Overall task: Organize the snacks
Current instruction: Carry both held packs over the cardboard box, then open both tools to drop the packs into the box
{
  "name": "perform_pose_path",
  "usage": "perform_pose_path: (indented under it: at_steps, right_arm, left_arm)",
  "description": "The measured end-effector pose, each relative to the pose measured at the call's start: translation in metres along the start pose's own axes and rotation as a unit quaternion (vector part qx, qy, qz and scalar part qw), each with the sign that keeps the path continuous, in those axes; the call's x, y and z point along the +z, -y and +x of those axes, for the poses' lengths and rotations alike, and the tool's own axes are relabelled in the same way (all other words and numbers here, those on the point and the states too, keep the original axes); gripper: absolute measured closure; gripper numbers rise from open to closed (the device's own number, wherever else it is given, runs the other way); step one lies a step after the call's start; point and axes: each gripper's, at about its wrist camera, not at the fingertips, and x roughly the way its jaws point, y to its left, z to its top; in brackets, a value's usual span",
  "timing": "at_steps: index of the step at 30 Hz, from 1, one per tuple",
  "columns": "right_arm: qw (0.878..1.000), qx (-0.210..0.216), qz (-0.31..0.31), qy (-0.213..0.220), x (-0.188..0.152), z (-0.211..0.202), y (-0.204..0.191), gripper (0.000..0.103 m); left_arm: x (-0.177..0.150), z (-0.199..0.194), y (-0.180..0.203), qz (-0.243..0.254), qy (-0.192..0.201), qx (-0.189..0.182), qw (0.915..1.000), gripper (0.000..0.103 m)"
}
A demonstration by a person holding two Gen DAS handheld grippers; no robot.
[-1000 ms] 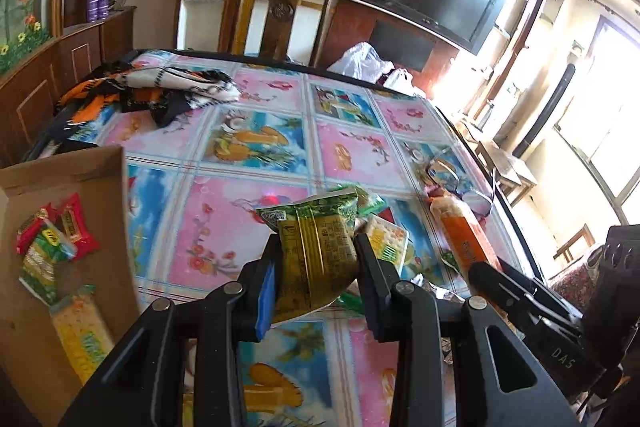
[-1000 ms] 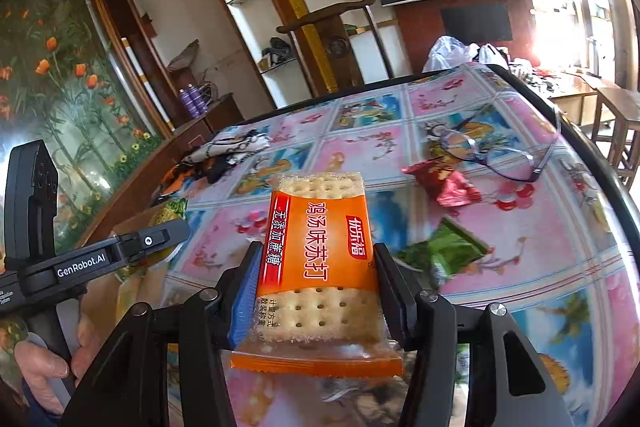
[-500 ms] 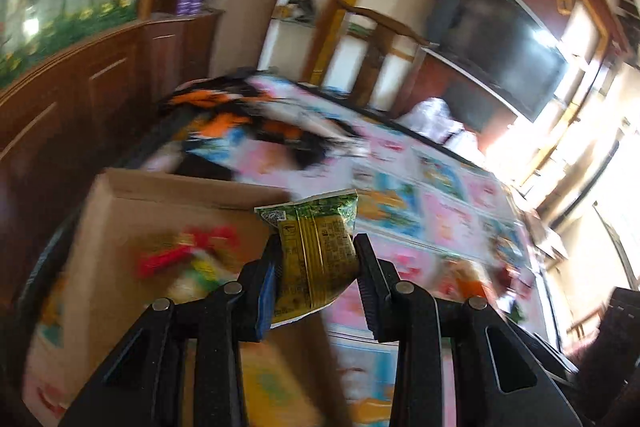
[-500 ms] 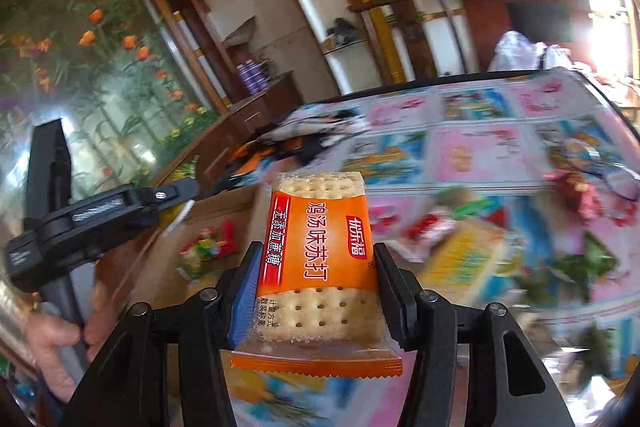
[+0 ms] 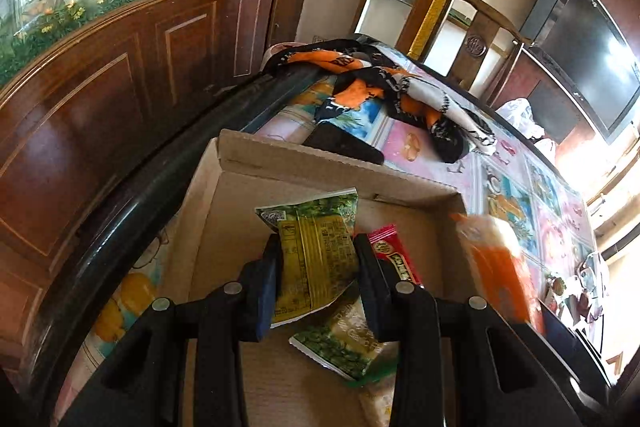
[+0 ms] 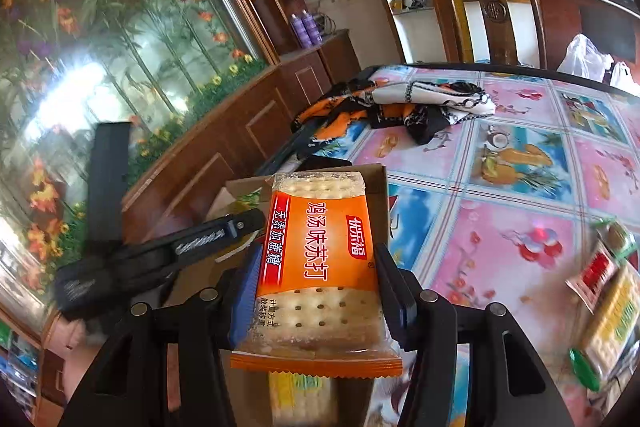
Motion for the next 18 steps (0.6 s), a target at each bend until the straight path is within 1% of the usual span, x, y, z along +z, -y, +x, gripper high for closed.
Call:
perform_pose_path:
  at_steps: [3, 8, 11, 18]
  right_arm:
    - [1.0, -0.009, 0.003, -0.021, 0.005, 0.024, 0.001, 0.045]
    - [0.999, -0.029, 0.006, -0.045, 0.006, 0.045, 0.011, 0.045]
    - [0.998, -0.027, 0.009, -0.056, 0.005, 0.052, 0.011, 0.045]
    - [0.998, -0.033, 0.001, -0.057, 0.005, 0.053, 0.005, 0.045]
  left_arm:
    - [0.001, 0.006, -0.007, -0.013, -0.009, 0.005, 0.9999, 0.069]
    - [0.001, 0.012, -0.013, -0.021, -0.018, 0.008, 0.9996, 0.069]
    - [0.0, 0.013, -0.012, -0.021, -0.02, 0.007, 0.9996, 0.069]
    - [0.0, 0.012, -0.01, -0.019, -0.018, 0.007, 0.9996, 0.069]
